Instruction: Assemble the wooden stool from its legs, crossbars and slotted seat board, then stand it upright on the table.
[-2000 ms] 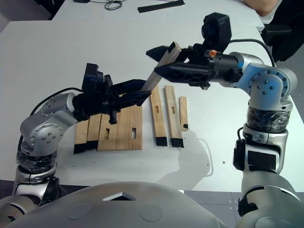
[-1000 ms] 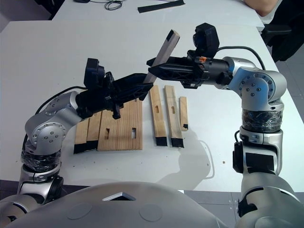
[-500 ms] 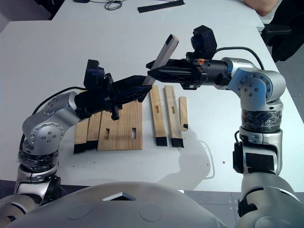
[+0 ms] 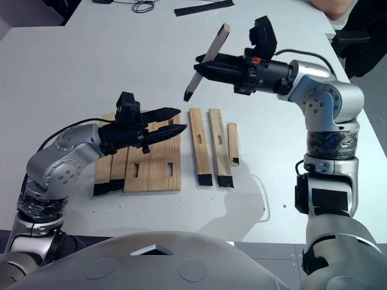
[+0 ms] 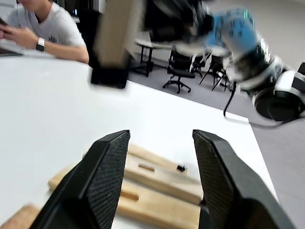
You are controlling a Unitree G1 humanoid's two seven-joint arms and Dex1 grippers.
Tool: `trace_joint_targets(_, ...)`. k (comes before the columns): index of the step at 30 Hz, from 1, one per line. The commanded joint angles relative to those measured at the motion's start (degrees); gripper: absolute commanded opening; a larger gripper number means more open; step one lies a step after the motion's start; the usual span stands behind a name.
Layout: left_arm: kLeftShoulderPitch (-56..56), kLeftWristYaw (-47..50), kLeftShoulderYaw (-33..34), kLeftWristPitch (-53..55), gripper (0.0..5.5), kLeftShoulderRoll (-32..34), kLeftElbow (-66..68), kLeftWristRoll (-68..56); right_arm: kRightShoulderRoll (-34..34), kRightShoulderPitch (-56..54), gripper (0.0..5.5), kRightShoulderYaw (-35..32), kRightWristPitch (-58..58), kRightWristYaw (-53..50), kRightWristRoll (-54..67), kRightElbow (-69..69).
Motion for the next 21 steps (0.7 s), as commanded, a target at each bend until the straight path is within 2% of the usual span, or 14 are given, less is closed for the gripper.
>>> trace_joint_targets(1,2.5,0.5,3.7,-1.6,2.43,1.6,-0.2,1.2,-3.5,1.5,1.31,5.5,-16.6,3.8,-13.2,3.8)
trace_joint_targets(6,5.1,0.8,8.0,-3.0,2.43,2.5,0.6,1.3,-5.5,4.5,1.31,6.9,-22.7,9.5,-16.6,5.2)
trace_joint_targets(12,6.4,1.7,8.1,-3.9,2.43,1.8,0.1,2.6,-6.9,7.1,1.31,7.6,-26.0,14.0,-18.5,6.6)
trace_joint_targets(21,8.1,2.6,7.6,-3.9,2.43,1.6,-1.5,2.5,-6.0,13.4,1.31,10.8,-46.5,17.3,-26.7,13.7)
